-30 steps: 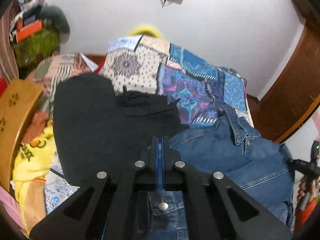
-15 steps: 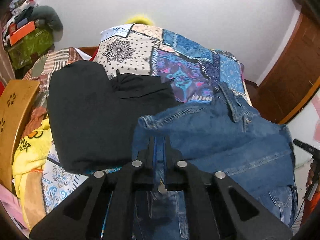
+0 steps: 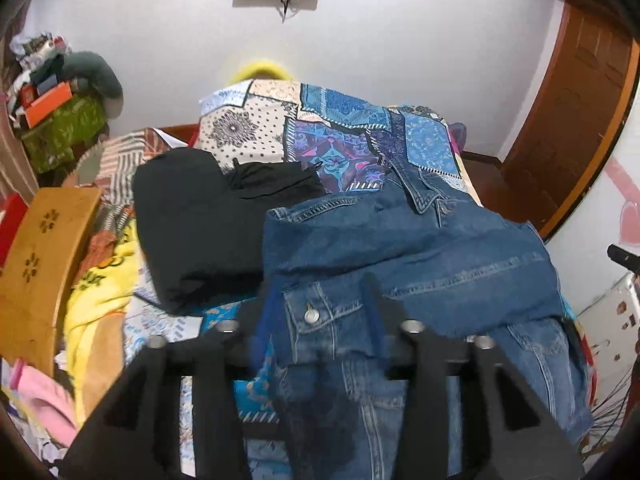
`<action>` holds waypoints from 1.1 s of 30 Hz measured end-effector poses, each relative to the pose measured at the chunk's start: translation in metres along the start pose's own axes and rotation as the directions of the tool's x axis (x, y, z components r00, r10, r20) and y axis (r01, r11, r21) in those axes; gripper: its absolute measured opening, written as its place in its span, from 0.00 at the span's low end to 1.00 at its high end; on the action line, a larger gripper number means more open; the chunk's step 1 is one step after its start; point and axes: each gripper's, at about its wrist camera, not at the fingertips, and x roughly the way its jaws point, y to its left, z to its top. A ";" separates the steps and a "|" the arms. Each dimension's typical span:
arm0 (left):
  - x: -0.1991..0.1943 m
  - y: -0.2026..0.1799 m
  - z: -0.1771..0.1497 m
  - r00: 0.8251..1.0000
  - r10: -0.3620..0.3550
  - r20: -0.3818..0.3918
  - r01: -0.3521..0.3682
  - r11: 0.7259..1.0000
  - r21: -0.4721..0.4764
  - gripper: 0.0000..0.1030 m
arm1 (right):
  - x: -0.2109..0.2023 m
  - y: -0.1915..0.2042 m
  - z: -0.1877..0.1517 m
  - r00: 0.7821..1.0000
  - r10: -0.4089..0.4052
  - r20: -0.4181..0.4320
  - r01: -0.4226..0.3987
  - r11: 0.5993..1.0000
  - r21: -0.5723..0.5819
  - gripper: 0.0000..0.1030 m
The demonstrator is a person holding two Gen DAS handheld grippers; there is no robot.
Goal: Fold large clothes
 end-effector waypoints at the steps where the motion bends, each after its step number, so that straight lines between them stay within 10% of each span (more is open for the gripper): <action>1: -0.007 -0.001 -0.004 1.000 0.000 0.004 0.000 1.000 0.010 0.45 | -0.004 0.000 -0.004 1.000 0.004 0.003 -0.004 1.000 0.009 0.59; 6: -0.028 -0.001 -0.029 1.000 -0.007 -0.017 0.007 1.000 0.027 0.62 | -0.015 -0.005 -0.028 1.000 0.018 -0.015 -0.017 0.998 0.053 0.61; 17: -0.008 0.024 -0.104 0.969 -0.073 -0.236 0.053 0.995 -0.089 0.67 | -0.020 -0.018 -0.090 0.992 0.023 -0.125 -0.011 0.995 0.103 0.61; 23: 0.024 0.037 -0.151 0.915 -0.151 -0.374 0.082 0.978 -0.194 0.67 | -0.009 -0.023 -0.127 0.976 0.032 -0.216 -0.005 0.992 0.126 0.61; 29: 0.052 0.056 -0.176 0.839 -0.371 -0.398 0.176 0.877 -0.447 0.67 | 0.010 -0.027 -0.150 0.947 0.082 -0.311 -0.031 0.986 0.166 0.61; 33: 0.070 0.055 -0.190 0.811 -0.381 -0.444 0.152 0.870 -0.469 0.67 | 0.018 -0.026 -0.156 0.939 0.118 -0.322 -0.053 0.978 0.201 0.64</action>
